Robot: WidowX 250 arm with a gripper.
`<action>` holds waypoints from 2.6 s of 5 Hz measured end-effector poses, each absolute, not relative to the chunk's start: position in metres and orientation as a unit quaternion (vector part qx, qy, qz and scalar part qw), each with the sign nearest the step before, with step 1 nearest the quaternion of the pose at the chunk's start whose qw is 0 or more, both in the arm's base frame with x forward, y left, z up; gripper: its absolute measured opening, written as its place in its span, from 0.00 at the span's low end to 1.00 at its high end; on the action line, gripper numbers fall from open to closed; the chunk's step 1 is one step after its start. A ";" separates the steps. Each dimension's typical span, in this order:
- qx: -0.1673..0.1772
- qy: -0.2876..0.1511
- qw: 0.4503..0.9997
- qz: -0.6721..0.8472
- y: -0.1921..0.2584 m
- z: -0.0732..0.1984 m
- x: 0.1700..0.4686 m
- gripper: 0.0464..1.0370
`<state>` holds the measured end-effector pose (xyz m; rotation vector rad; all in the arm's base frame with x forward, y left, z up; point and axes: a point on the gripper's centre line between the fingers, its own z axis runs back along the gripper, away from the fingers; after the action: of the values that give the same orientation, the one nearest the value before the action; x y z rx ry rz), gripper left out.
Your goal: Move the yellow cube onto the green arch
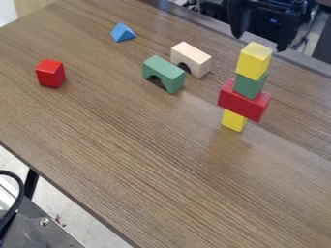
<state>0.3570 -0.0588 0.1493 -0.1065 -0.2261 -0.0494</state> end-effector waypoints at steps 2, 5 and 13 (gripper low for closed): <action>-0.056 -0.095 0.993 -0.032 -0.053 0.128 0.347 0.91; -0.056 -0.132 0.990 -0.004 -0.047 0.129 0.348 0.54; -0.003 -0.150 0.988 -0.042 0.076 0.102 0.345 0.54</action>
<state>0.3448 0.0756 0.1020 -0.0060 -0.3003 -0.0841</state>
